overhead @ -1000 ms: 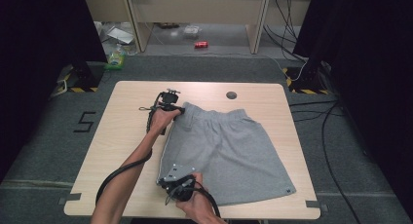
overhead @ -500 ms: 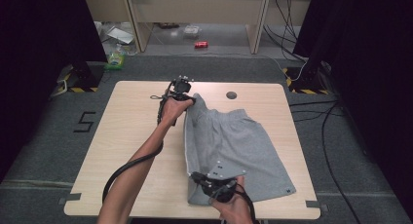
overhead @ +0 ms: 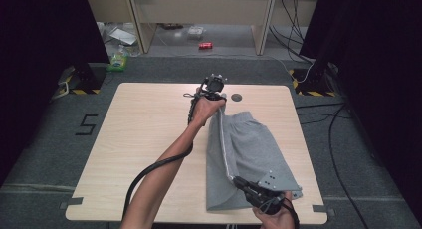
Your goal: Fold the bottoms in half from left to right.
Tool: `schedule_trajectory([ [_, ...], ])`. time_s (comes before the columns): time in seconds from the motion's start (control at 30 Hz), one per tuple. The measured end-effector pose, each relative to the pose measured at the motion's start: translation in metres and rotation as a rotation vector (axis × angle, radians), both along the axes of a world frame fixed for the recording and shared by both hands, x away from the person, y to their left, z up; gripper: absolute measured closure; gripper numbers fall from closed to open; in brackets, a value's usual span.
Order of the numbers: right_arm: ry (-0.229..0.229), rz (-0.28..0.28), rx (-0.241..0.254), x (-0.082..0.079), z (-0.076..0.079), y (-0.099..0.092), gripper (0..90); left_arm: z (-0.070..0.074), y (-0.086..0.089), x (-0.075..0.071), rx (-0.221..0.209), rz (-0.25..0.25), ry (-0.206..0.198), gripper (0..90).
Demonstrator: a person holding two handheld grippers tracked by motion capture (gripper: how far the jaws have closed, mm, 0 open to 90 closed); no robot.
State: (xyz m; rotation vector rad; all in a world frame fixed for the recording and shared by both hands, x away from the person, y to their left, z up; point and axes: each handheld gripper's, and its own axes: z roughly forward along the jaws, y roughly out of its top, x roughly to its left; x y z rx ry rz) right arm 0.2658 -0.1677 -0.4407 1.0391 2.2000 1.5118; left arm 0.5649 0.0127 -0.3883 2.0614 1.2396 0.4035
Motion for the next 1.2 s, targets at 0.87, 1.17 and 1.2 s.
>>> schedule_trajectory([
  [0.87,0.021,-0.177,0.042,-0.022,-0.014,-0.079,87.0,-0.024,-0.089,0.000,-0.026,-0.082,0.025,76.4],
  [1.17,0.038,-0.203,0.024,-0.020,-0.018,-0.085,86.9,-0.021,-0.086,-0.004,-0.079,-0.090,0.008,62.8],
  [1.2,0.038,-0.203,0.024,-0.020,-0.018,-0.085,86.9,-0.021,-0.086,-0.004,-0.079,-0.090,0.008,62.5],
])
